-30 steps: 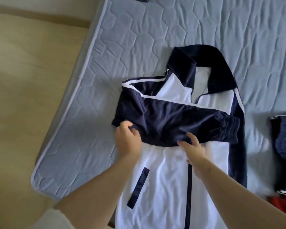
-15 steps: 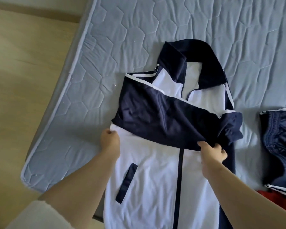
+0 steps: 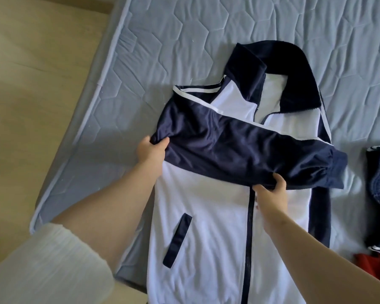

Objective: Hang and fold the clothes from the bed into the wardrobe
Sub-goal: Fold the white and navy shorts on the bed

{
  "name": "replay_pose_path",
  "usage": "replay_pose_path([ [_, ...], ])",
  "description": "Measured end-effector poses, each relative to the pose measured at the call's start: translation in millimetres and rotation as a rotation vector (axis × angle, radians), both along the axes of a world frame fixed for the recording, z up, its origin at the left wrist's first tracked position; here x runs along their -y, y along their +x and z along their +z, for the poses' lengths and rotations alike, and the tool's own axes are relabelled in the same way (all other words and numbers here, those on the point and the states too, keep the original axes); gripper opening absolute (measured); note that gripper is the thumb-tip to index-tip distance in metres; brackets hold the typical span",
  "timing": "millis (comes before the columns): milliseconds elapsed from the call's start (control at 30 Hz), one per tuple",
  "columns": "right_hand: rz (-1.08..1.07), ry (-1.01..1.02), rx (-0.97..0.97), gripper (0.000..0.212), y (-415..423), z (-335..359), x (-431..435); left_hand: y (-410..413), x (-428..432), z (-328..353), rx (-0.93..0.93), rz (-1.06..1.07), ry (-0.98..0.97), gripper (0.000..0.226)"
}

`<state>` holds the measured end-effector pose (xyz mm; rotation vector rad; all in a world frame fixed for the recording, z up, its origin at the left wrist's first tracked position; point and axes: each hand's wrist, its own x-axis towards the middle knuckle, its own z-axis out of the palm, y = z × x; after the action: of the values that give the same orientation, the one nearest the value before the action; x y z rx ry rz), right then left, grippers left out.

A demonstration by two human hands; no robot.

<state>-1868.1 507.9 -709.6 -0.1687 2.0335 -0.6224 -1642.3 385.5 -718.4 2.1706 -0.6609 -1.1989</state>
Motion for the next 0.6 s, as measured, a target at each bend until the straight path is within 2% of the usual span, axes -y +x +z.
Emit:
replay_pose_path([
  [200,0.130,-0.045,0.031,0.054,46.9,0.3,17.4,61.5,11.8,10.0,0.134,0.020,-0.048,0.011],
  [333,0.210,-0.061,0.075,0.052,80.1,3.0,31.6,99.1,26.3,21.6,0.197,0.024,-0.062,0.023],
  [500,0.258,-0.065,0.106,0.057,97.4,2.9,37.2,106.2,16.8,20.2,0.040,0.001,-0.048,0.048],
  [600,0.287,-0.111,0.093,0.060,98.5,3.5,29.8,100.9,-12.4,15.1,-0.039,0.023,0.073,0.073],
])
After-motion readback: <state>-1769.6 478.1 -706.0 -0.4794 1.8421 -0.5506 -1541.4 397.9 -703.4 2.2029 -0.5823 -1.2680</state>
